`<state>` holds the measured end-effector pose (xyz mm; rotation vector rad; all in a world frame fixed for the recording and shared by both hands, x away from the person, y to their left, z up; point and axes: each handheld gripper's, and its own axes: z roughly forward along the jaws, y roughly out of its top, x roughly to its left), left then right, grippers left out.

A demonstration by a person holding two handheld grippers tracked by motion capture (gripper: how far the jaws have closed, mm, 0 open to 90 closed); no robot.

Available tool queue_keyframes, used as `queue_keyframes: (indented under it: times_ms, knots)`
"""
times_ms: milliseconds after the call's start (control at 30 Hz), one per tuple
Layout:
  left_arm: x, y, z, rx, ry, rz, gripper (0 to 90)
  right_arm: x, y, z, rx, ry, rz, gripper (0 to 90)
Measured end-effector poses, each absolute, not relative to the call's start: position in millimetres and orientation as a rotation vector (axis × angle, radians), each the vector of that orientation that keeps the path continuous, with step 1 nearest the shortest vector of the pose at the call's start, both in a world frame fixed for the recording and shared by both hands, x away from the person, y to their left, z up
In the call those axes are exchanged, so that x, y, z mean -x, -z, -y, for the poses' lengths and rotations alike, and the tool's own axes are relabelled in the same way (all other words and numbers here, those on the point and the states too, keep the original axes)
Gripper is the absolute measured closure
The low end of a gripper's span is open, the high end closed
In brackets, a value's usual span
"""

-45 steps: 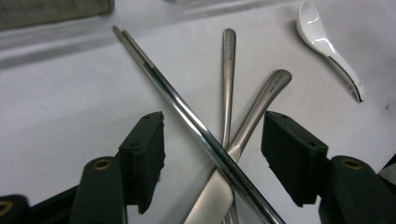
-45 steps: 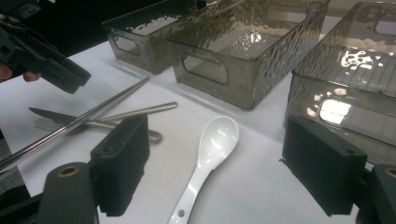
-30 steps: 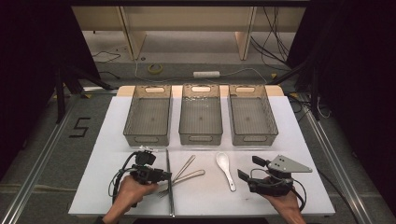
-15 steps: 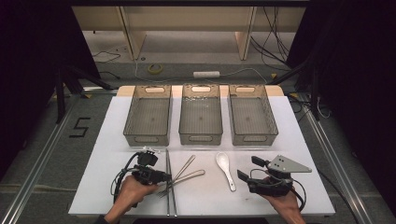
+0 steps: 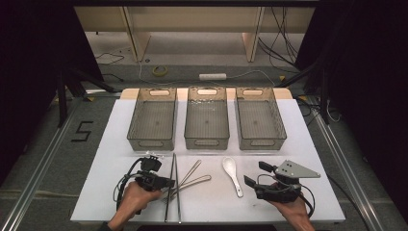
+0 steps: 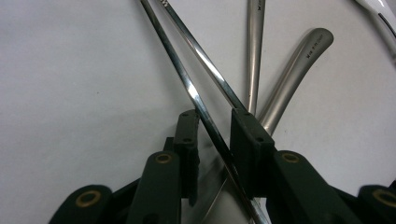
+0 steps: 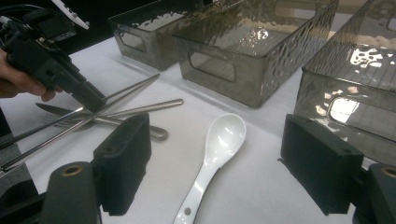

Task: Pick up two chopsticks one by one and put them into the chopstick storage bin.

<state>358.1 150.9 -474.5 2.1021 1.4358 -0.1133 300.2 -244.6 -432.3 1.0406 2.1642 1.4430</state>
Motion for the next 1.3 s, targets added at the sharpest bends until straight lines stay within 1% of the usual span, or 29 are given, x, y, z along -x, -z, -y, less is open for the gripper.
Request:
queue_keyframes:
  times_ms: [500,867,1300]
  knots:
    - [-359,476,-146,-2.091,0.149,-1.434,75.1,-301,433,243,-1.031,-1.436,-2.178,25.6]
    - [-361,476,-141,-2.077,0.15,-1.431,77.5,-301,434,242,-1.028,-1.436,-2.186,25.5]
    - [-362,476,-142,-2.016,0.189,-1.44,80.2,-301,434,242,-1.022,-1.433,-2.193,25.4]
